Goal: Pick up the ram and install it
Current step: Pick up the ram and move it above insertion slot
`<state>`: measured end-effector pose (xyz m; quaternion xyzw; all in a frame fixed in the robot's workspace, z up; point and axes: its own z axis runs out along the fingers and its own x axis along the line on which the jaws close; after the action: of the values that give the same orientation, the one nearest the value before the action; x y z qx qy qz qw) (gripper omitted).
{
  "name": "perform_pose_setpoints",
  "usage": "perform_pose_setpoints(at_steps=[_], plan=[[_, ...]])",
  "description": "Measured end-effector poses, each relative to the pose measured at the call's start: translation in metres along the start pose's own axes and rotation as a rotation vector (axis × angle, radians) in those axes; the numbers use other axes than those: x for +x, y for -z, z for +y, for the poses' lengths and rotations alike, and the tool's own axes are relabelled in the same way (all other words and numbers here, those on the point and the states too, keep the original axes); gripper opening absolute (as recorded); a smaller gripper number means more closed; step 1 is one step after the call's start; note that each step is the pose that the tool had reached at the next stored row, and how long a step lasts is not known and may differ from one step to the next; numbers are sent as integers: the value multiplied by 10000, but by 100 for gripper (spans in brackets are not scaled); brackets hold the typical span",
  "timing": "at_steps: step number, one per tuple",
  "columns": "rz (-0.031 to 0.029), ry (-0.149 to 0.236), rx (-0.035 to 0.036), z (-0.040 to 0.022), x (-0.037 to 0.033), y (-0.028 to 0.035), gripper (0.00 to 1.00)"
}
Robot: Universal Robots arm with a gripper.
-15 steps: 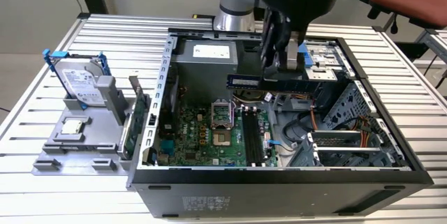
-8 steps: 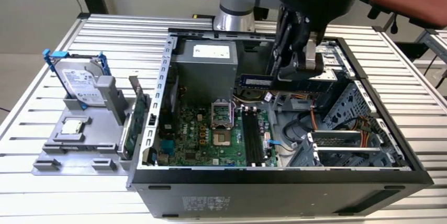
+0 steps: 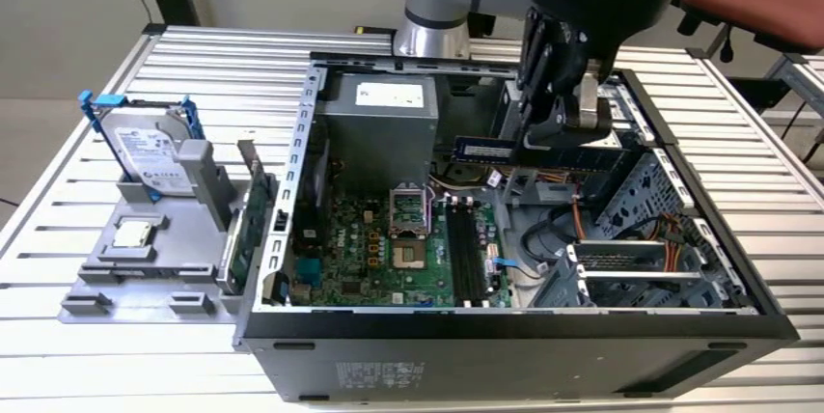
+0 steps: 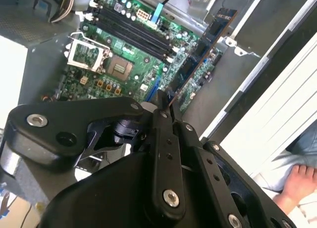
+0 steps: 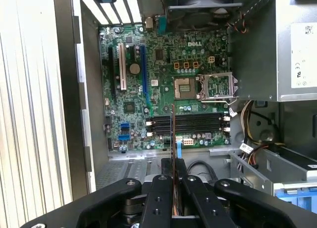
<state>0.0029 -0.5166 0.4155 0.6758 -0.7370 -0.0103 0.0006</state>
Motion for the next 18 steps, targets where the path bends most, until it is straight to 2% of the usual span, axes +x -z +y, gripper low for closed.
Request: perform_pose_setpoints(at_steps=[3, 5, 18], plan=[[-1, 2, 0, -1, -6, 0, 0], [0, 2, 0, 4, -57, -1, 0], [10, 1, 1, 55, -644, -10, 0]])
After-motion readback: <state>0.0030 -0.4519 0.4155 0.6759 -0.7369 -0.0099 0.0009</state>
